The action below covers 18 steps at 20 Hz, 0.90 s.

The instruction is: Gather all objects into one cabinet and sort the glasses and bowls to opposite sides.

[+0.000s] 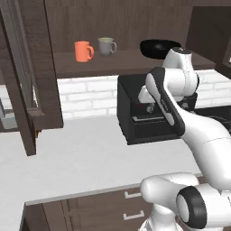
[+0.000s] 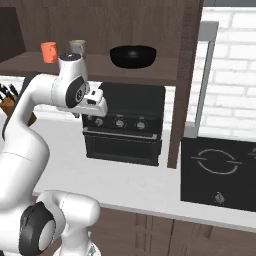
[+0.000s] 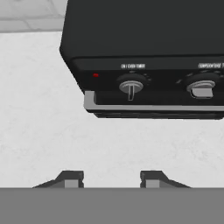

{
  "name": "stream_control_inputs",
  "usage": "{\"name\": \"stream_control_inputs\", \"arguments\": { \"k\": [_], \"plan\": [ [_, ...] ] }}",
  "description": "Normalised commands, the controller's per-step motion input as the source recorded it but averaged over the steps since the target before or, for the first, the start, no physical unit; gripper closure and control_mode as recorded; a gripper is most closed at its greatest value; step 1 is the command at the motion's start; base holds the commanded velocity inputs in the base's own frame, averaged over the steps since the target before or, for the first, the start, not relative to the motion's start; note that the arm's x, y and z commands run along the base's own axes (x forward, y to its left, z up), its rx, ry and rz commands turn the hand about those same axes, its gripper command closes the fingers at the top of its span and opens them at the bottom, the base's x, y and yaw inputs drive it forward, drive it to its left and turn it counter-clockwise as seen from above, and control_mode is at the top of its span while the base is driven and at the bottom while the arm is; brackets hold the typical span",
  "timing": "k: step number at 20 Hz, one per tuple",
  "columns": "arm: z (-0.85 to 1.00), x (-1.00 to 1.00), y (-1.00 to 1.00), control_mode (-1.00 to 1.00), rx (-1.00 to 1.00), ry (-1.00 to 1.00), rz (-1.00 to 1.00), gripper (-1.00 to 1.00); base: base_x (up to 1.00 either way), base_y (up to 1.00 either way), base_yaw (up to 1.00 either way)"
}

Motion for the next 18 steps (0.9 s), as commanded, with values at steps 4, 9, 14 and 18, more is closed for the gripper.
{"name": "stream_control_inputs", "arguments": {
  "k": [4, 9, 14, 18],
  "plan": [
    [0.00, 0.00, 0.00, 1.00, 0.00, 0.00, 0.00, -1.00, 0.00, 0.00, 0.00],
    [0.00, 0.00, 0.00, 1.00, 0.00, 0.00, 0.00, -1.00, 0.00, 0.00, 0.00],
    [0.00, 0.00, 0.00, 1.00, 0.00, 0.00, 0.00, -1.00, -0.67, -0.01, 0.00],
    [0.00, 0.00, 0.00, 1.00, 0.00, 0.00, 0.00, -1.00, -0.92, -0.09, 0.00]
  ]
}}
